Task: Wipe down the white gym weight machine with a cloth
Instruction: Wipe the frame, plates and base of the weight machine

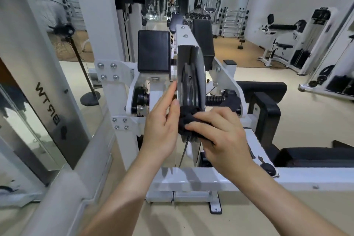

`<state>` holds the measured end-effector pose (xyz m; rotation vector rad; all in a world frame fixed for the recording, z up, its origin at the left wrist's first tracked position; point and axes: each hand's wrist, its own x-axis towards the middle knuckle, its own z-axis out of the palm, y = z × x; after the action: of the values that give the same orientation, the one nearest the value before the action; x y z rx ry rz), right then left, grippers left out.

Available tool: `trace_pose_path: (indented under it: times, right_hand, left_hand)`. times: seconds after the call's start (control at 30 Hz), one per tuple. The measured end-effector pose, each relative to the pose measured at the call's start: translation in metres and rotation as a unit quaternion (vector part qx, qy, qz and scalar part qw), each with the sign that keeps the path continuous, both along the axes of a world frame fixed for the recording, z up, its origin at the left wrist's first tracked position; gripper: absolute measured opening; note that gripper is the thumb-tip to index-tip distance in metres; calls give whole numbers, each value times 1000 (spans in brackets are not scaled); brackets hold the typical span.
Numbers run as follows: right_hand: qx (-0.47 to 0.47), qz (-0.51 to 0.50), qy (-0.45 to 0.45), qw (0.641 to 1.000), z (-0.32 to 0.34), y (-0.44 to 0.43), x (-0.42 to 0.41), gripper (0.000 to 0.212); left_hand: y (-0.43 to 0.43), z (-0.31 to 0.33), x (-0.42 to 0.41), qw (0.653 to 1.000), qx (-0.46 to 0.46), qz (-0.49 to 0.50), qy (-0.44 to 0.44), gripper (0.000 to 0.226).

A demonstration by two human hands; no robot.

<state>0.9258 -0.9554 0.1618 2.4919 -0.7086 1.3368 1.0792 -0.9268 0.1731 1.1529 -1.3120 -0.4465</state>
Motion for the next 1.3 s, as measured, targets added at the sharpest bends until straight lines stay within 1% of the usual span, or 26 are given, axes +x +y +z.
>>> trace_pose_path:
  times: [0.07,0.1,0.17,0.2,0.27,0.37,0.47,0.5,0.53,0.6,0.63,0.7,0.77,0.87,0.9,0.93,1.03,1.1,1.13,1.17,1.23,1.27,1.3]
  right_hand:
    - [7,20,18,1000,-6,6,-7,25]
    - [14,33,7,999,-2,4,-7,22]
    - [27,39,-58,997,18,-9,3,14]
    - [30,26,-90,995,28,-17,9,13]
    - [25,3,-116,993,29,-25,19,15]
    - [2,-14,-92,996,-16,-8,11,15]
    - [-24,-56,-1,998,-64,16,-7,23]
    - [-34,-54,8,998,-67,19,-9,23]
    - [-47,-40,-4,998,-59,16,-7,19]
    - [-69,-9,-67,995,-29,2,1,12]
    - [-76,-5,-95,993,-13,-8,6,11]
    - [-73,-7,-118,990,-2,-18,13,11]
    - [-51,-3,-103,993,-21,-12,14,8]
    - [-22,-1,-11,1000,-59,9,3,12]
    - [-16,2,11,1000,-63,12,-1,14]
    - [-18,9,7,1000,-60,12,-2,14]
    - [-70,16,-92,993,-24,-5,1,10]
    - [-74,13,-117,990,-13,-13,4,12]
    - [-65,18,-103,992,-21,-11,6,10]
    - [-53,14,-70,996,-36,-5,6,8]
    - [-22,-5,-3,1000,-67,14,2,16]
    - [-12,-5,8,1000,-72,19,-1,19]
    - [-10,4,-11,1000,-69,18,-4,18]
  left_hand:
    - [2,-2,-2,1000,-3,4,0,43]
    - [1,-2,-2,1000,-7,7,3,43]
    - [0,-1,-2,1000,-11,7,27,41]
    - [-1,-1,-2,999,-8,1,46,41]
    - [0,-2,-1,998,-5,-11,69,41]
    - [9,-14,-2,999,-11,4,49,47]
    - [24,-41,-8,1000,17,13,13,54]
    - [28,-48,-8,999,27,17,-1,57]
    - [31,-50,-8,999,26,17,-6,59]
    - [32,-49,-3,1000,17,-2,26,57]
    - [31,-47,-2,999,17,-10,34,54]
    - [33,-43,0,999,27,-24,28,49]
    - [35,-44,1,998,45,-30,31,55]
    - [39,-51,-2,996,82,-18,-9,77]
    - [40,-52,-3,996,85,-14,-24,79]
    - [40,-52,-4,996,82,-12,-31,77]
    - [39,-53,-7,997,69,10,-32,65]
    - [38,-53,-11,996,71,33,-42,67]
    - [37,-53,-12,996,69,41,-49,69]
    - [38,-54,-12,995,68,44,-61,72]
    - [41,-56,-12,992,72,46,-96,78]
    - [43,-57,-13,990,71,53,-108,78]
    - [45,-58,-14,989,62,63,-117,75]
